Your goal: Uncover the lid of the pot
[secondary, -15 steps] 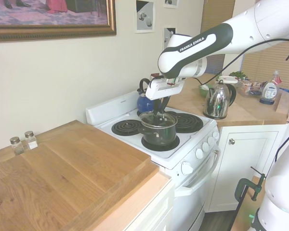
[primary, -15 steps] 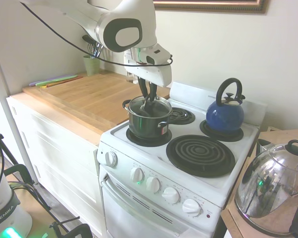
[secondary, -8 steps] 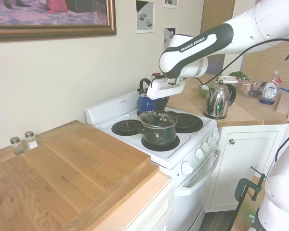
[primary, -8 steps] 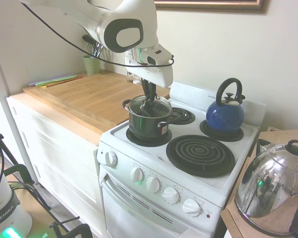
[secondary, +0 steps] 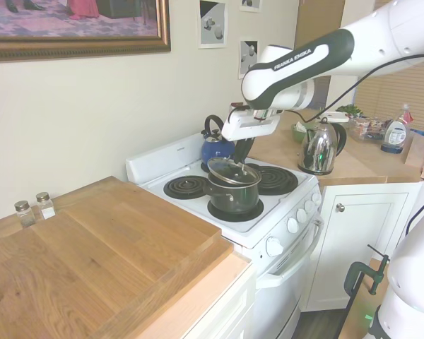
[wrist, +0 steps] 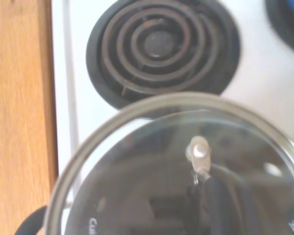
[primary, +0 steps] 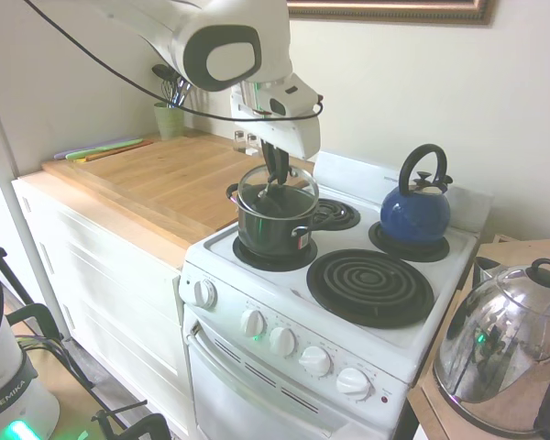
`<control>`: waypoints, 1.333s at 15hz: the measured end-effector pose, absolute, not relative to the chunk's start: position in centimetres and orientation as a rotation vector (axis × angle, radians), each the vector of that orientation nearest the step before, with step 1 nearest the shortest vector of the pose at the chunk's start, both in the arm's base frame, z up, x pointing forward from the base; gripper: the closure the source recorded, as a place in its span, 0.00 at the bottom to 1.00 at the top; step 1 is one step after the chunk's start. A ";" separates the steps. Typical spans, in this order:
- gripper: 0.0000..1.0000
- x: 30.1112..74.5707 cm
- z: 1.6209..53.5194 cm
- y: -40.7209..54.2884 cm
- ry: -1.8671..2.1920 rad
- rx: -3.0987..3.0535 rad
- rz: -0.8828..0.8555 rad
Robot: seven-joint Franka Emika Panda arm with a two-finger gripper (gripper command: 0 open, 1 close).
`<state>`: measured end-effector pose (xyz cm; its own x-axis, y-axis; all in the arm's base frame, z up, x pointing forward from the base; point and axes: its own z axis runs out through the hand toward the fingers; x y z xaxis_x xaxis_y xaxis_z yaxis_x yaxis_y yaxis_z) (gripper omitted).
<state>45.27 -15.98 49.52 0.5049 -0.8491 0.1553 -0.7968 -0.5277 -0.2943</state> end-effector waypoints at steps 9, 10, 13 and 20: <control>1.00 40.1 60.6 -5.1 1.318 -2.677 -0.615; 1.00 40.0 62.0 -2.3 1.303 -2.701 -0.644; 1.00 40.4 64.7 6.7 1.235 -2.777 -0.705; 1.00 47.6 55.7 21.4 1.090 -3.027 -0.629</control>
<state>47.63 21.38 55.73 0.7067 -0.5849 0.3980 -0.6372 -0.7707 -0.0012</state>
